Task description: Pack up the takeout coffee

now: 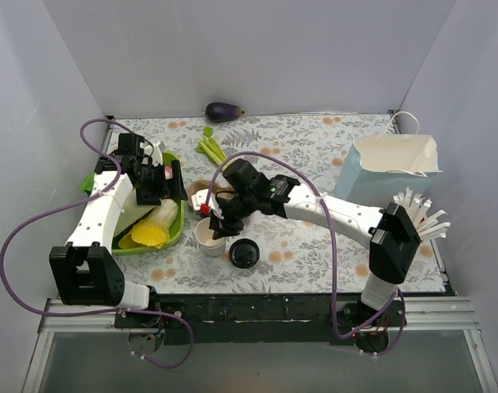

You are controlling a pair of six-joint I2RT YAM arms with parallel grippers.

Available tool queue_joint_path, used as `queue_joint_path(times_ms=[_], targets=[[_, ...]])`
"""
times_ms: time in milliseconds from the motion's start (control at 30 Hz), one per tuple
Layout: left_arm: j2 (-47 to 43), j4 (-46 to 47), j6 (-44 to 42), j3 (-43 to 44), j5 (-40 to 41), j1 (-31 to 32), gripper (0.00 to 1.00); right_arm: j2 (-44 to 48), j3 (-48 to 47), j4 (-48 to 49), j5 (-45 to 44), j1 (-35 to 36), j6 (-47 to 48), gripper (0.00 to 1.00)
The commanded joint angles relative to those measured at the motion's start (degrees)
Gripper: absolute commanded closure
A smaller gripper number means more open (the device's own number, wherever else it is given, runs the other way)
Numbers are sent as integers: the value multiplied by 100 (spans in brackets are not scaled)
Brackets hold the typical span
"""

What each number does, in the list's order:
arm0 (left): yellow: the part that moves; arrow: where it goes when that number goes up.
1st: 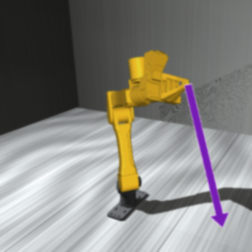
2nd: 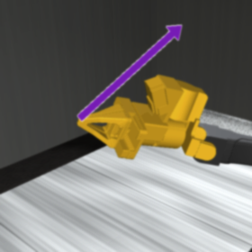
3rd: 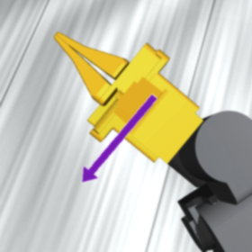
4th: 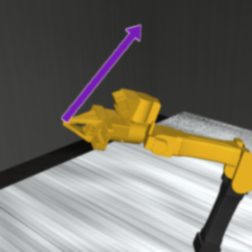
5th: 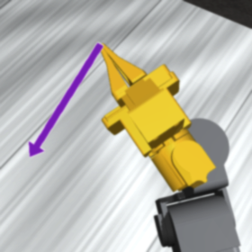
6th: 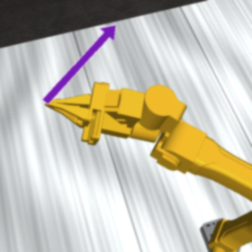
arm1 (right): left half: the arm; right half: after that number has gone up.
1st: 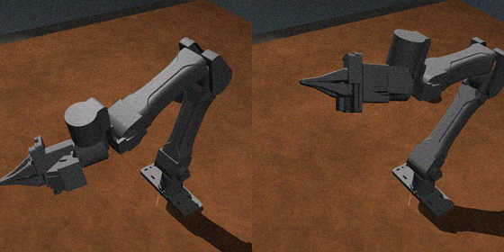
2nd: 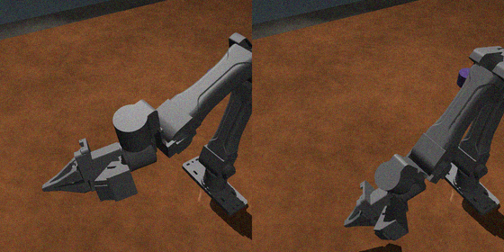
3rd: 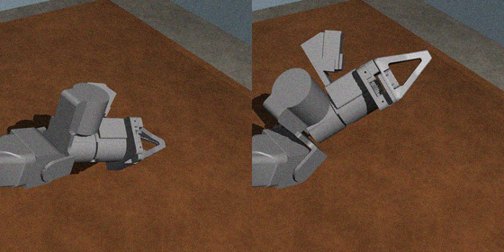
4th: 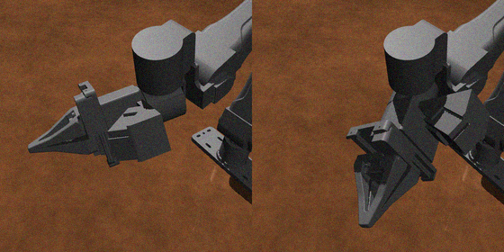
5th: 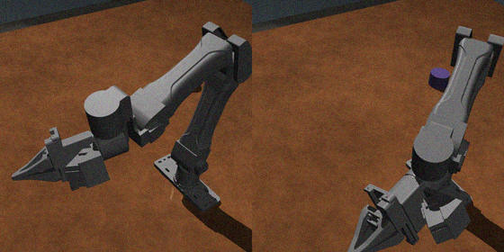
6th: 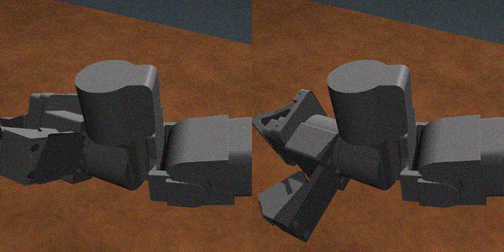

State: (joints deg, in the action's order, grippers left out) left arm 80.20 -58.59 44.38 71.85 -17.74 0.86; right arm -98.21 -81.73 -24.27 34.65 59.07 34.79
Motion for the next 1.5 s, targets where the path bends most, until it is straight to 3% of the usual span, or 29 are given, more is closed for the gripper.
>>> queue_joint_path(times_ms=[0,333,700,1300,1467], targets=[[-312,278,-79,4,165,-34,6,-303,-877,-1058,217,70,643,57],[-435,278,-70,-154,113,-34,6,-962,-1881,-2792,314,70,2084,52],[-506,269,-70,-224,139,-34,5,-1270,-2127,-3119,95,158,2393,50],[-506,330,-17,-295,148,-34,5,-1604,-2444,-3329,-82,210,2305,62],[-515,348,-26,-312,165,-42,5,-1631,-2496,-3365,-82,210,2278,72]])
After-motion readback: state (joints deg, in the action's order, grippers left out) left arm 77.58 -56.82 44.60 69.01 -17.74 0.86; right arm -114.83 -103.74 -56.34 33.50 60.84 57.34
